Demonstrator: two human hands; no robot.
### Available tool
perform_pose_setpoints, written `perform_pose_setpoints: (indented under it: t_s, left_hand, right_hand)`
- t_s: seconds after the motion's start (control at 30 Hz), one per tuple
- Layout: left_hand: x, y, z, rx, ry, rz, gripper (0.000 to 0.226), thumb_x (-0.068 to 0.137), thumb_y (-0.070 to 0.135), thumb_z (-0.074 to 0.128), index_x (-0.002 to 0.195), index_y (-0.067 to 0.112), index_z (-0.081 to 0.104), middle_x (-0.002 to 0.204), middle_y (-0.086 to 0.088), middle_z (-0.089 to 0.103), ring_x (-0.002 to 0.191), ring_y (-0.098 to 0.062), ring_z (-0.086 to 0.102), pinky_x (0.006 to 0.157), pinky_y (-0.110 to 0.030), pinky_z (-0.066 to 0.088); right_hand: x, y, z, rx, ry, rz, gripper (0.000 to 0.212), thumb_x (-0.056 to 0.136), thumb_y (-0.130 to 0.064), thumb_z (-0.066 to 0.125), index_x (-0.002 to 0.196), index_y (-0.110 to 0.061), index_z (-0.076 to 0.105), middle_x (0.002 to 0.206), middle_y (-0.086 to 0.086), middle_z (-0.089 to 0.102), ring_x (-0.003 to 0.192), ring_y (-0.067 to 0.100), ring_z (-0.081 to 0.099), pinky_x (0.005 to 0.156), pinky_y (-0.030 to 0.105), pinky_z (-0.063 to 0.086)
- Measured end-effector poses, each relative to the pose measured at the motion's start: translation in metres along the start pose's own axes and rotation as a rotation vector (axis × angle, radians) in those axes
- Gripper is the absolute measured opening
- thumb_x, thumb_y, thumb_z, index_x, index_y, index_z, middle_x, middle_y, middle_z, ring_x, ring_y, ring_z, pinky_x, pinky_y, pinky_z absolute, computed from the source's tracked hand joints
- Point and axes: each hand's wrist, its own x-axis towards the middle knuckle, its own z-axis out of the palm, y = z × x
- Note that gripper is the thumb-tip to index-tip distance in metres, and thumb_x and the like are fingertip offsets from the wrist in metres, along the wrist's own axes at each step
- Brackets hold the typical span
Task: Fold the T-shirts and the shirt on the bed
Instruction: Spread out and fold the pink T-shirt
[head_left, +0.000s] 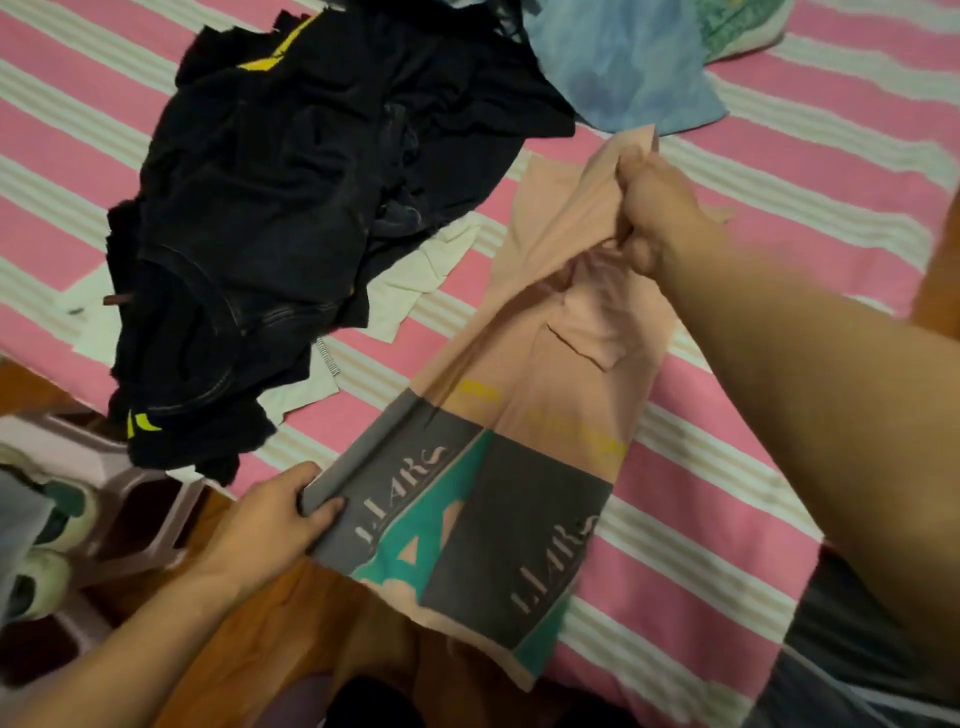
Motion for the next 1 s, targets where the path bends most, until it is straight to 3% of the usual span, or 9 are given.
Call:
perform_pose_setpoints:
  t_s: [0.13,0.33,0.4,0.5,0.57,0.7,0.8,0.9,1.0]
  left_hand:
    - [-0.072,0.028,0.011,0.211,0.161,0.206,0.022,0.090,0.037,0.066,0.081,0.026,0.049,0.057,0.005,0.053,0.055,-0.020,0.057,0.047,-0.032,0.041]
    - [-0.101,0.110,0.129,0.298,-0.063,0.440,0.036,0.078,0.031,0.078,0.100,0.028,0.050,0.066,0.005,0.061,0.049,-0.016,0.062,0.038,-0.029,0.042]
    - [-0.088,0.124,0.180,0.376,-0.142,0.499,0.037,0.073,0.028,0.082,0.099,0.023,0.056,0.067,0.005,0.059,0.047,-0.015,0.060,0.036,-0.026,0.041]
    - [-0.072,0.121,0.236,0.540,-0.262,0.437,0.027,0.091,0.018,0.043,0.116,0.017,0.052,0.098,-0.002,0.064,0.073,-0.022,0.068,0.053,-0.030,0.051]
    - [-0.071,0.116,0.250,0.618,-0.276,0.462,0.055,0.086,0.021,0.012,0.126,0.015,0.048,0.115,-0.004,0.059,0.087,-0.027,0.068,0.062,-0.035,0.052]
    - [-0.078,0.118,0.235,0.570,-0.284,0.416,0.047,0.094,0.029,0.038,0.140,0.019,0.038,0.114,-0.003,0.064,0.091,-0.027,0.069,0.069,-0.037,0.055]
    - [-0.086,0.119,0.217,0.575,-0.365,0.427,0.057,0.095,0.042,0.044,0.147,0.023,0.032,0.125,-0.003,0.058,0.107,-0.026,0.063,0.086,-0.042,0.053]
    - [-0.082,0.102,0.198,0.595,-0.384,0.576,0.055,0.091,0.051,0.044,0.138,0.023,0.043,0.124,-0.005,0.055,0.112,-0.028,0.056,0.094,-0.045,0.049]
    - [-0.066,0.067,0.174,0.738,-0.234,0.643,0.046,0.084,0.039,0.055,0.125,0.018,0.054,0.123,-0.015,0.056,0.110,-0.037,0.055,0.093,-0.049,0.049]
  right_hand:
    - [0.014,0.010,-0.041,-0.118,0.077,-0.089,0.038,0.088,-0.051,0.052,0.113,-0.027,0.068,0.095,0.004,0.075,0.092,0.029,0.073,0.084,0.053,0.060]
    - [-0.007,0.049,-0.149,-0.139,0.270,-0.075,0.026,0.104,-0.038,0.046,0.100,-0.021,0.065,0.095,-0.001,0.076,0.087,0.018,0.075,0.068,0.042,0.063]
    - [0.006,0.070,-0.176,-0.215,0.290,0.021,0.023,0.103,-0.033,0.046,0.092,-0.020,0.062,0.075,-0.004,0.070,0.064,0.012,0.070,0.057,0.036,0.059]
    - [0.021,0.091,-0.189,-0.279,0.239,0.140,0.015,0.091,-0.010,0.044,0.081,-0.021,0.048,0.051,-0.005,0.041,0.035,0.011,0.037,0.045,0.019,0.033]
    - [0.023,0.092,-0.188,-0.333,0.195,0.163,0.018,0.085,-0.003,0.048,0.083,-0.021,0.046,0.054,-0.002,0.041,0.033,0.011,0.036,0.042,0.018,0.035]
    - [0.013,0.082,-0.187,-0.335,0.197,0.188,0.019,0.083,0.002,0.053,0.081,-0.018,0.052,0.055,-0.001,0.047,0.032,0.010,0.045,0.044,0.024,0.045]
    - [0.010,0.079,-0.185,-0.294,0.268,0.172,0.022,0.079,-0.003,0.054,0.099,-0.011,0.056,0.077,0.003,0.059,0.053,0.015,0.062,0.051,0.031,0.052]
    - [-0.006,0.099,-0.186,-0.670,0.539,0.000,0.036,0.085,-0.012,0.048,0.121,-0.012,0.054,0.118,0.004,0.054,0.102,0.020,0.055,0.087,0.034,0.047]
    - [-0.072,0.153,-0.169,-0.701,0.388,-0.098,0.024,0.093,-0.016,0.048,0.115,-0.012,0.056,0.113,0.005,0.053,0.099,0.022,0.053,0.090,0.036,0.045]
